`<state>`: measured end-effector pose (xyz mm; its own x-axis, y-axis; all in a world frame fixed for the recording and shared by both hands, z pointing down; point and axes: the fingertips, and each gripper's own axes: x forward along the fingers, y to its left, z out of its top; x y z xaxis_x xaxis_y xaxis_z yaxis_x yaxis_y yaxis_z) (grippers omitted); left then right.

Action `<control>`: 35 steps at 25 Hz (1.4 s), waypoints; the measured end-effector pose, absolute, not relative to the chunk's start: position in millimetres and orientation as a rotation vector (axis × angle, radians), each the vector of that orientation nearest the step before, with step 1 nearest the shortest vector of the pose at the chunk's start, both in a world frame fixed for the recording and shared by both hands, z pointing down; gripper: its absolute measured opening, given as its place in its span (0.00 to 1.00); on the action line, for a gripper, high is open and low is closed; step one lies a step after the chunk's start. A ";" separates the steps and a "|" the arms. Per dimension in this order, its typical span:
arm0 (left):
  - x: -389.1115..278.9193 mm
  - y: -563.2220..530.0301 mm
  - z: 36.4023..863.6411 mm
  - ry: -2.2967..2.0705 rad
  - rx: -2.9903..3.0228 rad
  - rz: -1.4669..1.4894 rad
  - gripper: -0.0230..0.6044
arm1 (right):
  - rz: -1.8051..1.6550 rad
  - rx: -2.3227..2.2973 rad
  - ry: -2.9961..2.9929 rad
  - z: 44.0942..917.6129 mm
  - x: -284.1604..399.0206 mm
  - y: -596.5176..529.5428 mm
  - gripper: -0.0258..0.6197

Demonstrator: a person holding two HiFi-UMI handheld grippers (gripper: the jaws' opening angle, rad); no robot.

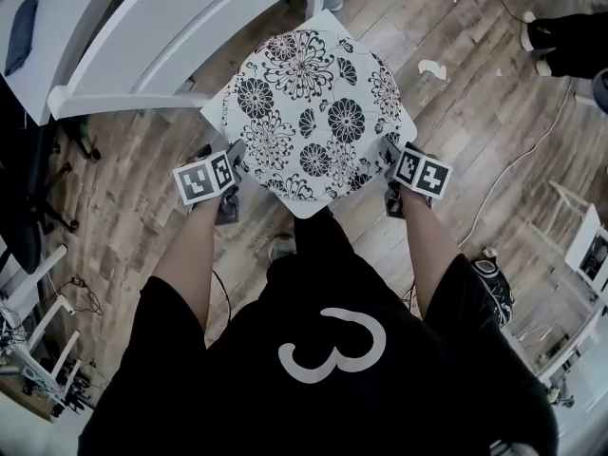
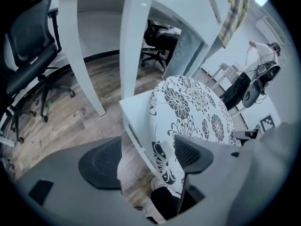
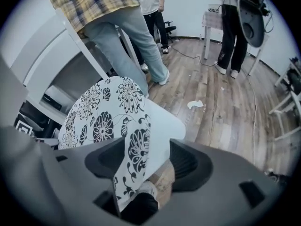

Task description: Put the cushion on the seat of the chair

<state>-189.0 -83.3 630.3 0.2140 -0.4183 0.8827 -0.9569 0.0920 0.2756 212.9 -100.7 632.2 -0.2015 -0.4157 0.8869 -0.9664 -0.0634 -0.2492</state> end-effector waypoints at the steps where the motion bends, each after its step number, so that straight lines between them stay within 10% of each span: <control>1: -191.9 -80.2 628.8 -1.370 1.486 0.658 0.58 | 1.229 1.525 -1.636 629.7 218.9 -100.5 0.49; 15: -187.5 -45.9 514.3 -1.258 1.729 0.376 0.58 | 1.261 1.806 -2.004 480.2 208.0 -84.0 0.45; 25: -156.1 51.8 353.8 -1.008 2.099 0.154 0.56 | 1.080 1.587 -2.582 304.1 112.9 44.8 0.12; 35: -114.6 182.6 167.5 -0.700 2.513 -0.066 0.06 | 0.894 0.885 -3.061 157.1 16.6 197.8 0.05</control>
<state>-114.6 182.6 167.5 0.8650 -0.4936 0.0905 -0.4678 -0.7278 0.5014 16.6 197.8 157.1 -0.8439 -0.5364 -0.0107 -0.4463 0.7129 -0.5409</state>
